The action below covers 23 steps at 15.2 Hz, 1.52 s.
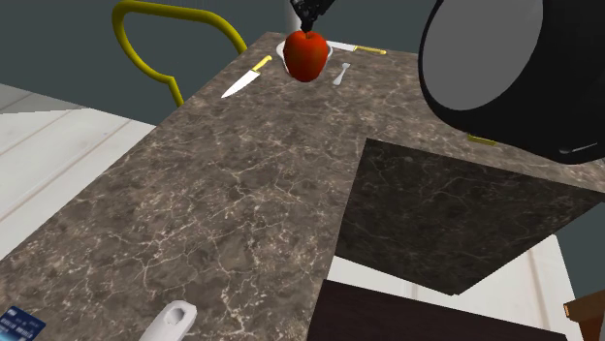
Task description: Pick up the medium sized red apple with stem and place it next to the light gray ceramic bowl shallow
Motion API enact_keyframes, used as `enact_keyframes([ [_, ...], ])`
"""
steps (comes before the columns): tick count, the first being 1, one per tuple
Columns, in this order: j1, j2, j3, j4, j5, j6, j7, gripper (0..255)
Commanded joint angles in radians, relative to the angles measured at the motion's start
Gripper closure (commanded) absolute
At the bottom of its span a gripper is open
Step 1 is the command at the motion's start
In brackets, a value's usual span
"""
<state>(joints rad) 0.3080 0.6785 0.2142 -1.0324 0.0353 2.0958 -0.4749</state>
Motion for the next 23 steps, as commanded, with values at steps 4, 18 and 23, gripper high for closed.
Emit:
enact_keyframes([
  [4,-0.007,-0.006,0.001,-0.076,0.005,0.070,-0.010,255],
  [18,-0.015,0.013,0.002,-0.203,0.010,0.215,-0.028,255],
  [23,-0.015,0.013,0.002,-0.203,0.010,0.215,-0.028,255],
])
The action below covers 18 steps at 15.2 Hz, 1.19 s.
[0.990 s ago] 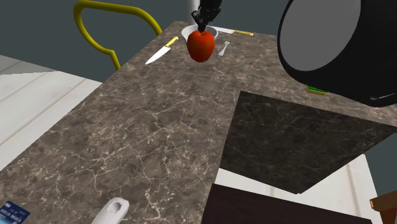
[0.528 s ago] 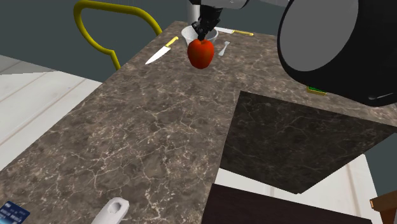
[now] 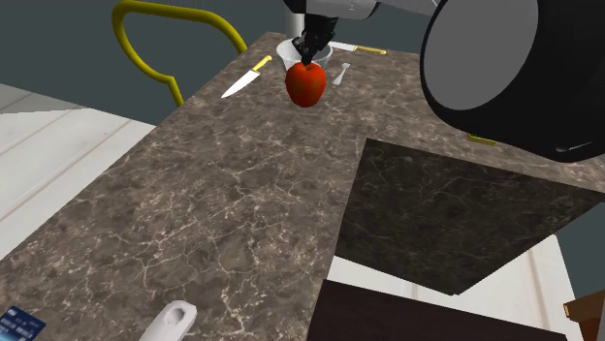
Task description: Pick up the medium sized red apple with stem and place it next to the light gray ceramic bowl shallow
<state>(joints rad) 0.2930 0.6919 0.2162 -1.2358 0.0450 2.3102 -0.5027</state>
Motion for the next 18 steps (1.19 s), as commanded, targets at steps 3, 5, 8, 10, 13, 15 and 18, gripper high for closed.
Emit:
enact_keyframes([
  [3,0.000,0.000,0.000,0.000,0.000,0.000,0.000,0],
  [5,0.000,0.000,0.000,0.000,0.000,0.000,0.000,0],
  [8,-0.014,-0.056,0.005,-0.031,0.008,-0.025,-0.004,0],
  [10,-0.026,-0.103,0.009,-0.052,0.016,-0.052,-0.008,0],
  [13,-0.026,-0.103,0.009,-0.052,0.016,-0.052,-0.008,0],
  [15,-0.026,-0.103,0.009,-0.052,0.016,-0.052,-0.008,0],
  [18,-0.026,-0.102,0.009,-0.052,0.016,-0.052,-0.008,0],
])
